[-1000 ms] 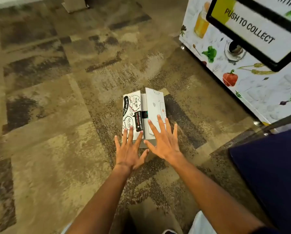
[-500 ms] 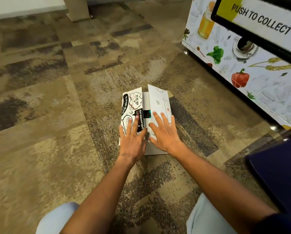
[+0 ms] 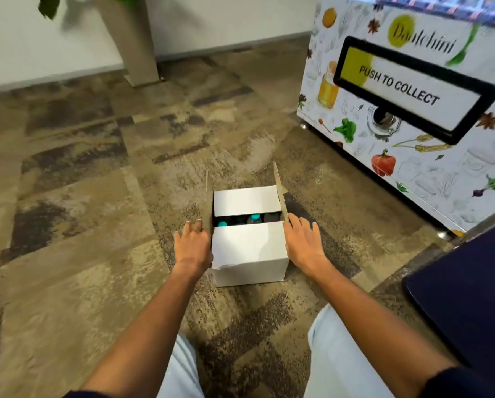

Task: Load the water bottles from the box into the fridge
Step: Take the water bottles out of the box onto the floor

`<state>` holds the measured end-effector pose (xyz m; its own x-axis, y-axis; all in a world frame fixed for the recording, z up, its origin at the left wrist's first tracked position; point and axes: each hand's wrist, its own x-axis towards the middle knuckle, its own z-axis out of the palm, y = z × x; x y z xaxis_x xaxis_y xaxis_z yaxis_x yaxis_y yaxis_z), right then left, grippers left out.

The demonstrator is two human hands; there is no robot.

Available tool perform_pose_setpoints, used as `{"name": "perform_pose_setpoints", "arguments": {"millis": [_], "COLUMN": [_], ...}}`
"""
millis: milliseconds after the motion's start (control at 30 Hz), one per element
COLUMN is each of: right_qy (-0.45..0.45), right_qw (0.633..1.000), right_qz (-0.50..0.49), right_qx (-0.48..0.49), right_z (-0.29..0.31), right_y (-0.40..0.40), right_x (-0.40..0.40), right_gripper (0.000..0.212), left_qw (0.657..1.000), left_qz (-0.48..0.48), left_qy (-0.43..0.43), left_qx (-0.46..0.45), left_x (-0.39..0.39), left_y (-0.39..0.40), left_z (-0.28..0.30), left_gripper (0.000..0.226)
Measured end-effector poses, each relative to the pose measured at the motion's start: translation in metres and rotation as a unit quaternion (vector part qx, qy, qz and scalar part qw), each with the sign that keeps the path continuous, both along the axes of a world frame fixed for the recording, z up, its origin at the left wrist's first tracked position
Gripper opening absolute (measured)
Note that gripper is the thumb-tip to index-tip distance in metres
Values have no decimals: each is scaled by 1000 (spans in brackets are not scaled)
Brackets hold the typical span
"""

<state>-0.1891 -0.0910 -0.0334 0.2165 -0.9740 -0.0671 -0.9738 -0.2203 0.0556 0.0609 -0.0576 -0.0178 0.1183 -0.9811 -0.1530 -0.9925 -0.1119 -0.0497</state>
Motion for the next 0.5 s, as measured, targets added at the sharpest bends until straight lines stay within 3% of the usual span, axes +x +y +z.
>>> {"name": "perform_pose_setpoints", "arguments": {"millis": [167, 267, 367, 500], "right_qy": [48, 78, 82, 56], "right_qw": [997, 989, 984, 990], "right_qz": [-56, -99, -113, -69], "right_qx": [34, 73, 110, 114], "right_z": [7, 4, -7, -24], "right_y": [2, 0, -7, -30], "right_x": [-21, -31, -36, -26], "right_gripper": [44, 35, 35, 42], "left_qw": [995, 992, 990, 993], "left_qz": [27, 29, 43, 15], "left_qy": [-39, -41, -14, 61], "left_qx": [84, 112, 136, 100], "left_x": [12, 17, 22, 23], "left_y": [8, 11, 3, -22], "left_z": [0, -6, -15, -30], "left_gripper": [41, 46, 48, 35]}}
